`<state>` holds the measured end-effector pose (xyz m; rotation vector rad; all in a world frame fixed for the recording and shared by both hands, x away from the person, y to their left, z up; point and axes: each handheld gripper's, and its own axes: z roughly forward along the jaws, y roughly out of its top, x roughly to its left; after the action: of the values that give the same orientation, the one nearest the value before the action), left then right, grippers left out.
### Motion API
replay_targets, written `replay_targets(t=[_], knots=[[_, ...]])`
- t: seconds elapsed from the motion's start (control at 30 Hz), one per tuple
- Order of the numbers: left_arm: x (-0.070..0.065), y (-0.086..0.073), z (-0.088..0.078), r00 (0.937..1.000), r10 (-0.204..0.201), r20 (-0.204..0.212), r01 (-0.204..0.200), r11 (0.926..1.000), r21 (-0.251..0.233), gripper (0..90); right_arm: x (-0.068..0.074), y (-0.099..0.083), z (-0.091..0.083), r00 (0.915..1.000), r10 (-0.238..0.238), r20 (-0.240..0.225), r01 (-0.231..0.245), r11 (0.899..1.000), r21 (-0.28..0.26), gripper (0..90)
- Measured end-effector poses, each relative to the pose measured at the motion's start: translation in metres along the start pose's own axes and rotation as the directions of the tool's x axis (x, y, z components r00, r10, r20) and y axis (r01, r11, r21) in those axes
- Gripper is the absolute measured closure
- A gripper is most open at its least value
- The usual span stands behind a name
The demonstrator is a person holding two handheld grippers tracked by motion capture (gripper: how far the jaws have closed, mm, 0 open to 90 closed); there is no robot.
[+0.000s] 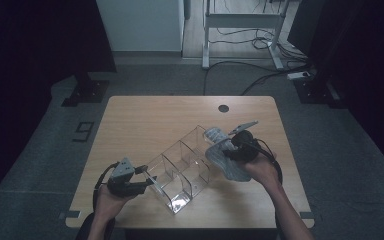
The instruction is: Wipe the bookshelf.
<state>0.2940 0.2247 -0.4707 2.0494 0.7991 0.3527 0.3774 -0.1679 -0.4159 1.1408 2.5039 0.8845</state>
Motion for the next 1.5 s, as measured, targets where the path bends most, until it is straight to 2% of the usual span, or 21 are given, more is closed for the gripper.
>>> replay_targets(t=[0.33, 0.77, 1.5], knots=[[0.0, 0.0, 0.0, 1.0, -0.003, 0.0, 0.003, 1.0, -0.004, 43.2, -0.001, -0.015, 0.005, 0.9998, 0.022, 0.001, -0.022, 1.0, 0.003, 69.5], [0.0, 0.0, 0.0, 1.0, -0.006, -0.001, 0.006, 1.0, -0.005, 43.1, -0.003, -0.024, 0.02, 0.9991, 0.042, -0.009, -0.042, 0.999, 0.017, 69.7], [-0.001, 0.0, 0.003, 0.9999, -0.017, 0.0, 0.017, 0.9998, -0.01, 42.6, -0.01, -0.043, 0.064, 0.9957, 0.092, -0.007, -0.091, 0.994, 0.061, 69.0]])
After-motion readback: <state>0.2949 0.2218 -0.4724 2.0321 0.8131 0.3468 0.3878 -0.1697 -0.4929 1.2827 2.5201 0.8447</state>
